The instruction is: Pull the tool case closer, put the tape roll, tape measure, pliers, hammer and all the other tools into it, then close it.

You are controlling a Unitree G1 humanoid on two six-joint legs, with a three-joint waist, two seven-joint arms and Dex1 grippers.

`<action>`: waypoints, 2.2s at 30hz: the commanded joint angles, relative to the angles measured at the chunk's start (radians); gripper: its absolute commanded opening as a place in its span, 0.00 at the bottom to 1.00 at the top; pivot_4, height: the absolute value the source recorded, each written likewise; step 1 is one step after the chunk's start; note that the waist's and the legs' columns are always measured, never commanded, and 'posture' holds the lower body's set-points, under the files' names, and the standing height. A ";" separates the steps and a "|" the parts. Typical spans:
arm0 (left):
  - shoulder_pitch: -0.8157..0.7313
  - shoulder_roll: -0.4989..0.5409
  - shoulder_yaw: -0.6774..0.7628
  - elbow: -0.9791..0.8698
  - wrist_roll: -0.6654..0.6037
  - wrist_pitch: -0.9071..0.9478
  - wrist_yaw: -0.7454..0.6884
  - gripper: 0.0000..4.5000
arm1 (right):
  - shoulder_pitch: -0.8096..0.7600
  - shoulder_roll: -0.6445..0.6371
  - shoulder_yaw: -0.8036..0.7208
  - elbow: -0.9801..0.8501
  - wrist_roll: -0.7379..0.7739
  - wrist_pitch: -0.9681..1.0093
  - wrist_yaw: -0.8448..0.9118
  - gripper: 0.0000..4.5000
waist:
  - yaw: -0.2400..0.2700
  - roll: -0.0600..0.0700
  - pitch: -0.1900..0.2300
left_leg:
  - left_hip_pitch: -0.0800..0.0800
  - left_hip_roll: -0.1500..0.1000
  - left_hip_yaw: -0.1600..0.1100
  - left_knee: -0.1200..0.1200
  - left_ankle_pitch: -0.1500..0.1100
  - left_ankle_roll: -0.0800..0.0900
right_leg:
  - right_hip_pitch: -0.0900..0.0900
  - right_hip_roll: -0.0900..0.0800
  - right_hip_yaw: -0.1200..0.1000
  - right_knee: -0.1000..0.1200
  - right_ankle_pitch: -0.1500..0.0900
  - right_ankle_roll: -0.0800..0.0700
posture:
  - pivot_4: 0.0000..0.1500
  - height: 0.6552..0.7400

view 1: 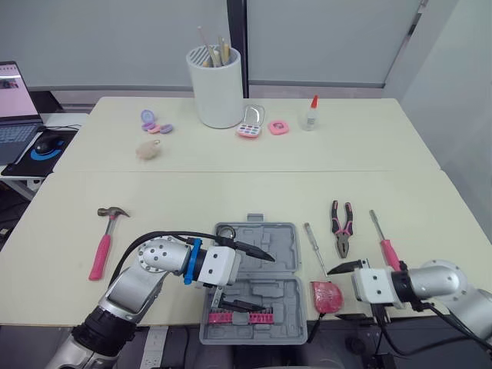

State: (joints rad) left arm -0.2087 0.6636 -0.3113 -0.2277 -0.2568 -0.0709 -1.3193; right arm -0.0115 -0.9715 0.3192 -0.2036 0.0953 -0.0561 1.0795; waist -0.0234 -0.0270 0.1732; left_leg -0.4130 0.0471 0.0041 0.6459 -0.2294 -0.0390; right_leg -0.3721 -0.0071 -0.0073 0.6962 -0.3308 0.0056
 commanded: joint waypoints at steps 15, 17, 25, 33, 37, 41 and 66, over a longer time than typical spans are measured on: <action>0.027 0.022 0.001 -0.050 0.002 -0.005 0.012 1.00 | -0.006 0.065 0.007 0.100 -0.087 -0.060 0.040 1.00 | 0.013 0.000 0.000 | 0.001 0.000 0.001 0.000 0.000 0.000 | 0.001 -0.002 0.001 0.001 0.000 0.000 | 1.00 0.97; 0.027 0.023 0.002 -0.048 0.002 -0.006 0.012 1.00 | -0.009 0.071 0.009 0.118 -0.096 -0.073 0.039 1.00 | 0.013 0.000 0.000 | 0.001 0.000 0.001 0.000 0.000 0.000 | 0.001 -0.002 0.001 0.001 0.000 0.000 | 1.00 0.97; 0.027 0.023 0.004 -0.035 0.008 -0.014 0.015 1.00 | -0.025 0.098 0.013 0.162 -0.123 -0.108 0.042 0.91 | 0.013 0.000 0.000 | 0.003 0.000 0.001 0.000 0.000 0.000 | 0.003 -0.002 0.001 0.001 0.000 0.000 | 1.00 0.97; 0.027 0.019 0.011 -0.023 0.011 -0.007 0.036 1.00 | -0.046 0.109 -0.003 0.147 -0.134 -0.114 0.036 0.70 | 0.015 0.000 0.000 | 0.004 0.000 0.001 0.000 0.000 0.000 | 0.003 -0.002 0.002 0.001 0.000 0.000 | 1.00 0.97; 0.020 0.036 0.072 0.018 0.007 0.016 0.082 1.00 | -0.058 0.055 -0.060 0.019 -0.096 -0.026 0.066 0.70 | 0.016 0.001 0.000 | 0.004 0.000 0.002 0.000 0.000 0.000 | 0.003 -0.002 0.002 0.001 0.000 0.000 | 1.00 0.97; -0.006 0.069 0.143 0.048 -0.007 0.088 0.126 1.00 | -0.186 -0.006 -0.068 -0.160 -0.061 0.245 0.146 0.70 | 0.011 0.002 0.001 | 0.005 0.001 0.002 0.000 0.000 0.000 | 0.003 -0.001 0.002 0.002 0.000 0.000 | 1.00 0.97; -0.012 0.101 0.174 0.026 0.029 0.261 0.202 1.00 | -0.880 0.375 0.393 0.363 -0.366 0.418 0.300 0.70 | 0.000 0.002 0.001 | 0.000 -0.001 0.000 0.001 0.000 0.000 | -0.002 -0.011 0.000 0.003 0.000 -0.001 | 1.00 0.97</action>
State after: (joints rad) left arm -0.2153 0.7605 -0.1419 -0.1913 -0.2323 0.2065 -1.1209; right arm -0.8677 -0.6038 0.7136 0.1453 -0.2555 0.3934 1.3886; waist -0.0234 -0.0252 0.1743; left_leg -0.4135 0.0467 0.0042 0.6469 -0.2295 -0.0388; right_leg -0.3738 -0.0179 -0.0076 0.6993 -0.3304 0.0048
